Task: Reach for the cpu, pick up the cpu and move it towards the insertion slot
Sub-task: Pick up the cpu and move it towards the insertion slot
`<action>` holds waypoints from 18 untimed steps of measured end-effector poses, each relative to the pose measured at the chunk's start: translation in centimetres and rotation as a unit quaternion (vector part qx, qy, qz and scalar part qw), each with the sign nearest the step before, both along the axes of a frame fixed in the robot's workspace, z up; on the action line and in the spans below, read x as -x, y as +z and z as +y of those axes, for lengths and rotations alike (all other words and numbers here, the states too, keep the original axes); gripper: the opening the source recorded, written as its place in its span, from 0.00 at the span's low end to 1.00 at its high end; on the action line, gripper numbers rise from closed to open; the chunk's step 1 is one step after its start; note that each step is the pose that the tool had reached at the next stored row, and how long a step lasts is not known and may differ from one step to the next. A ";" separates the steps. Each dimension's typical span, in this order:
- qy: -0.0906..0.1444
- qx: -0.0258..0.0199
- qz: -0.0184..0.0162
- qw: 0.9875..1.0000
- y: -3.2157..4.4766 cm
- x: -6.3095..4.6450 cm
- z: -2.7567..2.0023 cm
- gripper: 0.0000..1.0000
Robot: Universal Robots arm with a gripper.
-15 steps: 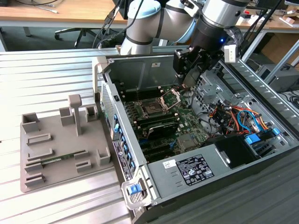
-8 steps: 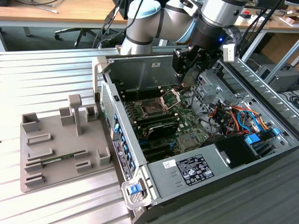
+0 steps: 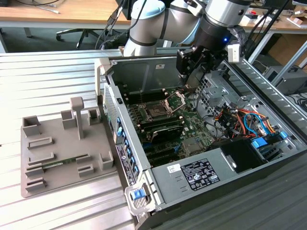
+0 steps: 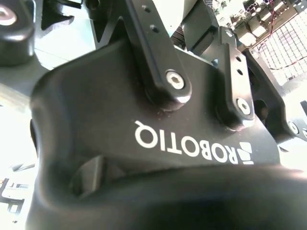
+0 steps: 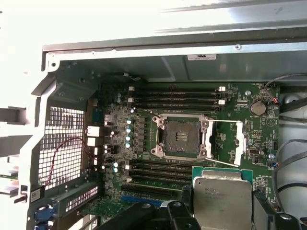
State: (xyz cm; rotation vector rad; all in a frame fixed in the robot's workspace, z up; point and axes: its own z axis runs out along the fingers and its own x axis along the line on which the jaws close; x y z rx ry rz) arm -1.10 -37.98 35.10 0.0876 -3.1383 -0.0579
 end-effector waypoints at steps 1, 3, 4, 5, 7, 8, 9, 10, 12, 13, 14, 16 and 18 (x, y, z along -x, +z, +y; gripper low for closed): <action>0.000 0.000 0.000 1.000 -0.01 0.0 0.05 0.55; 0.000 0.000 0.000 1.000 -0.02 0.0 0.11 0.55; 0.000 0.000 0.000 1.000 -0.03 0.0 0.15 0.55; 0.000 0.000 0.000 1.000 -0.03 0.0 0.17 0.55; 0.000 0.000 0.000 1.000 -0.05 0.0 0.23 0.55; 0.000 0.000 0.000 1.000 -0.05 0.0 0.25 0.55; 0.000 0.000 0.000 1.000 -0.06 0.0 0.28 0.55; 0.000 0.000 0.000 1.000 -0.07 0.0 0.32 0.55; 0.000 0.000 0.000 1.000 -0.08 0.0 0.39 0.55; 0.000 0.000 0.000 1.000 -0.10 0.0 0.44 0.55; 0.000 0.000 0.000 1.000 -0.11 0.0 0.48 0.55; 0.000 0.000 0.000 1.000 -0.13 0.0 0.57 0.55; 0.000 0.000 0.000 1.000 -0.14 0.0 0.62 0.55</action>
